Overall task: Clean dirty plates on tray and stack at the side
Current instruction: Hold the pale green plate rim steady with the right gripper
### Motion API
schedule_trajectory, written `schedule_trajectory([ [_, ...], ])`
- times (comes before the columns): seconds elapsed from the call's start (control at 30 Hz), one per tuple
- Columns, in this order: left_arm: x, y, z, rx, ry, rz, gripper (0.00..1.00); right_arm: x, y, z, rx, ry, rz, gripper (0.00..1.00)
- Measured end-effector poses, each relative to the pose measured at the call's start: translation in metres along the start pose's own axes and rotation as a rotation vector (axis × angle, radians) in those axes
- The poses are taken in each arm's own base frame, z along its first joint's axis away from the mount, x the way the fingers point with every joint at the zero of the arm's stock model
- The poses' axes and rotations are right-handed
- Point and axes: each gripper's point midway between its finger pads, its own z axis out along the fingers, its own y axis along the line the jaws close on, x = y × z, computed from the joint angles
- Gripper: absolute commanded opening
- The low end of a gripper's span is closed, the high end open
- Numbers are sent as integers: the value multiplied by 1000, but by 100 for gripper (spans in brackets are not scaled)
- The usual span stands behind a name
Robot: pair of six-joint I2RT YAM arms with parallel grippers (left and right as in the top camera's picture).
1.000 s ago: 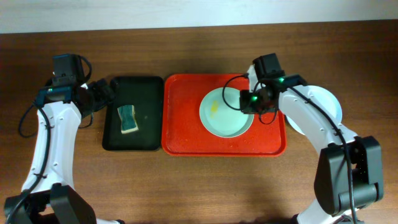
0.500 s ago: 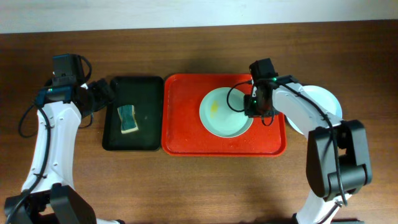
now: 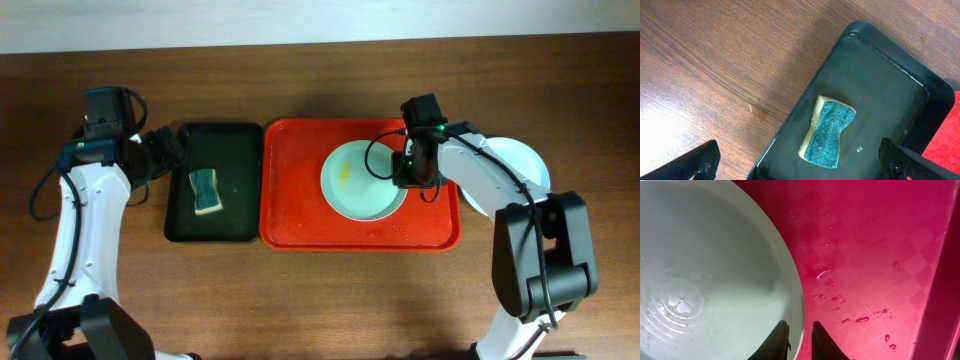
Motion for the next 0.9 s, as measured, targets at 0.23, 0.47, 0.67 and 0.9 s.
schedule_trajectory([
  [0.23,0,0,0,0,0,0,99,-1,0,6,-6,-22,1,17],
  [0.47,0,0,0,0,0,0,99,4,-1,10,-3,-10,2,6],
  [0.67,0,0,0,0,0,0,99,5,0,10,-7,-4,38,4],
  [0.9,0,0,0,0,0,0,99,14,26,7,-158,51,84,4],
])
